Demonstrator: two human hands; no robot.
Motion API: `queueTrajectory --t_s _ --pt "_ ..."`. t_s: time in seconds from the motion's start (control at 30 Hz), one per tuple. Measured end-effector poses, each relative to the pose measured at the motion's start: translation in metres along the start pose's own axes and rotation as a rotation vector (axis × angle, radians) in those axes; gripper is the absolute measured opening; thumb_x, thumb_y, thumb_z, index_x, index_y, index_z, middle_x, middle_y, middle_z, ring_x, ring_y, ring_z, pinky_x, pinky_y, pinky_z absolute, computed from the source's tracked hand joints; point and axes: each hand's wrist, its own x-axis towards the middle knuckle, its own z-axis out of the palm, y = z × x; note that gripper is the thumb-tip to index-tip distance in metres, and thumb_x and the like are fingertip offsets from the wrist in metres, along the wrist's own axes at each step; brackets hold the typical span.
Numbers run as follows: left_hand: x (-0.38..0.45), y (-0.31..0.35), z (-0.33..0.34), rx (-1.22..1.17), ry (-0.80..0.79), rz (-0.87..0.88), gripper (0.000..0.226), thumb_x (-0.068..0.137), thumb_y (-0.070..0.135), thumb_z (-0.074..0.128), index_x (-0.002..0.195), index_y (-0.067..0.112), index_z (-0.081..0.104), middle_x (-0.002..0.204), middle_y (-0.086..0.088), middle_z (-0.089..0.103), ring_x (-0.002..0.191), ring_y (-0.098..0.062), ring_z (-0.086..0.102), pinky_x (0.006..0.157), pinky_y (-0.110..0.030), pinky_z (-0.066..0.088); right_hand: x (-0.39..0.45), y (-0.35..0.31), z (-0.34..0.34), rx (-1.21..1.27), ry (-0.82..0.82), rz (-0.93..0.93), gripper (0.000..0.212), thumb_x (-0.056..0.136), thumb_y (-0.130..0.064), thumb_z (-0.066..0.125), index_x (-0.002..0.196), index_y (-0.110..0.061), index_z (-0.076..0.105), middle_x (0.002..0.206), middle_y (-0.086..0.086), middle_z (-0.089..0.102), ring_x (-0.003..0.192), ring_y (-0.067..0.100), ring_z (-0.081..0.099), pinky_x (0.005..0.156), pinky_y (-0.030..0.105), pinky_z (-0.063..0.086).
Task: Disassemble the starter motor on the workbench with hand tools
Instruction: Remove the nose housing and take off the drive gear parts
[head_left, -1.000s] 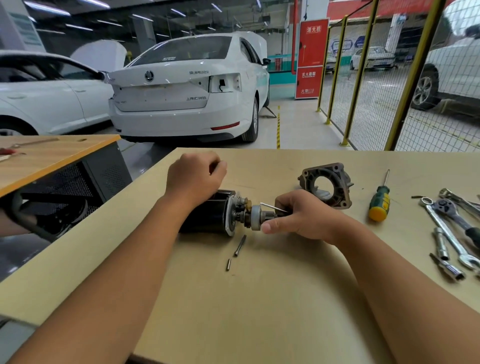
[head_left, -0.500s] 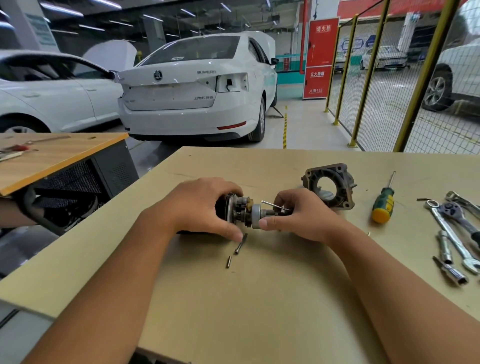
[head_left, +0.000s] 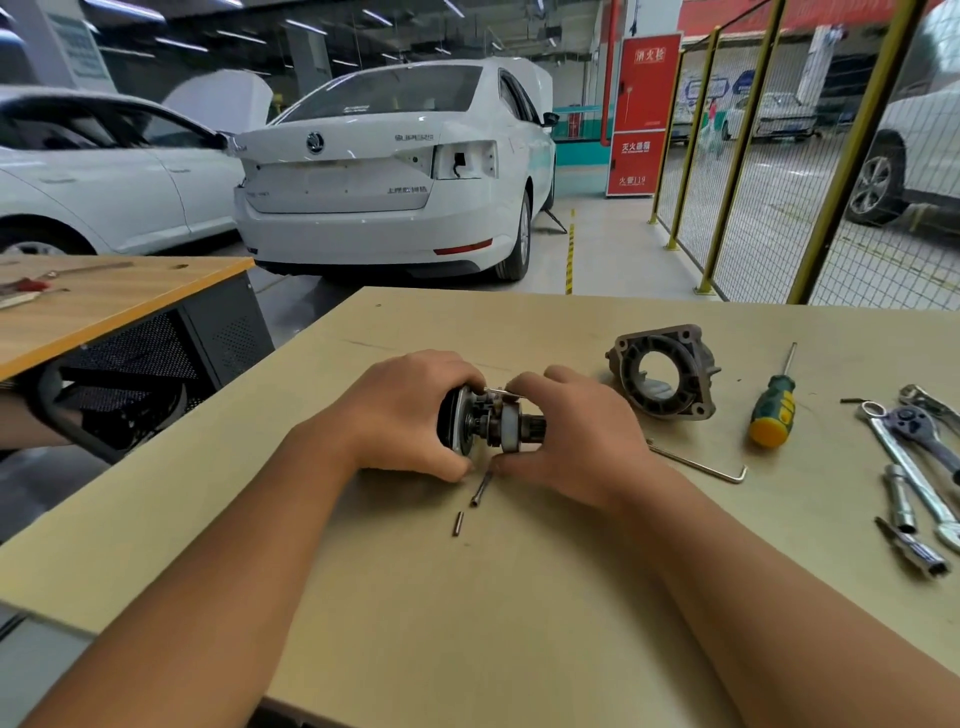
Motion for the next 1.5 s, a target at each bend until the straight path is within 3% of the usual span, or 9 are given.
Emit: queueTrajectory --t_s 0.23,0.5,0.67,0.87,0.93,1.03,1.17,1.3,1.5 --pt "-0.001 -0.002 0.0 -0.03 0.048 0.014 0.065 0.052 0.053 0.075 0.114 0.041 0.062 0.101 0.023 0.061 0.093 -0.003 0.057 0.077 -0.036 0.055 -0.001 0.002 -0.004 0.076 0.055 0.017 0.05 0.057 -0.057 0.068 0.101 -0.033 0.066 0.079 -0.009 0.047 0.067 0.018 0.052 0.059 0.037 0.05" --pt "-0.001 -0.008 0.001 -0.122 0.078 -0.005 0.065 0.052 0.047 0.079 0.115 0.042 0.062 0.107 0.024 0.062 0.098 -0.004 0.062 0.08 -0.041 0.057 0.002 -0.002 -0.002 0.111 0.068 0.055 0.049 0.057 -0.057 0.07 0.1 -0.032 0.067 0.08 -0.009 0.047 0.068 0.017 0.053 0.06 0.035 0.049" --pt "-0.001 -0.005 0.004 -0.105 0.085 0.031 0.063 0.054 0.043 0.077 0.115 0.042 0.061 0.104 0.022 0.059 0.098 -0.003 0.058 0.079 -0.039 0.055 0.0 -0.003 0.001 0.117 0.094 0.046 0.046 0.055 -0.056 0.069 0.089 -0.024 0.066 0.079 -0.01 0.046 0.067 0.016 0.051 0.057 0.035 0.048" --pt "0.004 0.008 0.012 0.05 0.113 0.104 0.077 0.059 0.063 0.071 0.129 0.039 0.053 0.11 0.017 0.059 0.102 -0.009 0.053 0.082 -0.036 0.051 -0.004 0.004 0.0 0.134 0.143 0.046 0.045 0.053 -0.056 0.065 0.078 -0.018 0.06 0.075 -0.009 0.043 0.064 0.018 0.049 0.056 0.038 0.048" --pt "0.005 0.012 0.015 0.101 0.172 0.115 0.083 0.058 0.07 0.071 0.132 0.038 0.052 0.112 0.015 0.06 0.102 -0.012 0.057 0.081 -0.037 0.052 -0.003 0.004 -0.002 0.175 0.172 0.041 0.044 0.052 -0.054 0.065 0.072 -0.016 0.057 0.072 -0.009 0.042 0.061 0.018 0.048 0.054 0.038 0.046" --pt "0.006 0.016 0.021 0.152 0.319 0.197 0.082 0.062 0.064 0.077 0.136 0.035 0.054 0.115 0.012 0.064 0.097 -0.015 0.064 0.072 -0.035 0.055 -0.001 0.007 -0.007 0.234 0.167 0.026 0.04 0.052 -0.047 0.07 0.066 -0.013 0.055 0.07 -0.004 0.045 0.06 0.018 0.048 0.052 0.036 0.043" --pt "0.01 0.021 0.035 0.134 0.463 0.318 0.073 0.072 0.06 0.084 0.133 0.024 0.065 0.121 0.007 0.069 0.097 -0.019 0.07 0.068 -0.037 0.057 0.002 0.013 -0.015 0.273 0.153 0.022 0.034 0.051 -0.037 0.078 0.064 -0.016 0.055 0.068 -0.004 0.046 0.058 0.01 0.045 0.052 0.024 0.031" --pt "0.015 0.022 0.044 0.154 0.538 0.353 0.079 0.074 0.067 0.082 0.137 0.027 0.056 0.121 0.002 0.069 0.094 -0.025 0.069 0.067 -0.043 0.057 0.007 0.008 -0.024 0.297 0.18 0.005 0.033 0.05 -0.031 0.082 0.065 -0.014 0.058 0.067 -0.002 0.047 0.059 0.009 0.043 0.052 0.018 0.029" --pt "0.018 0.018 0.047 0.106 0.722 0.356 0.056 0.083 0.051 0.081 0.12 0.01 0.073 0.107 -0.004 0.072 0.085 -0.027 0.07 0.06 -0.043 0.057 0.013 -0.007 -0.039 0.346 0.169 0.035 0.037 0.05 -0.031 0.088 0.071 -0.02 0.059 0.071 -0.005 0.05 0.06 0.007 0.044 0.048 0.019 0.034"
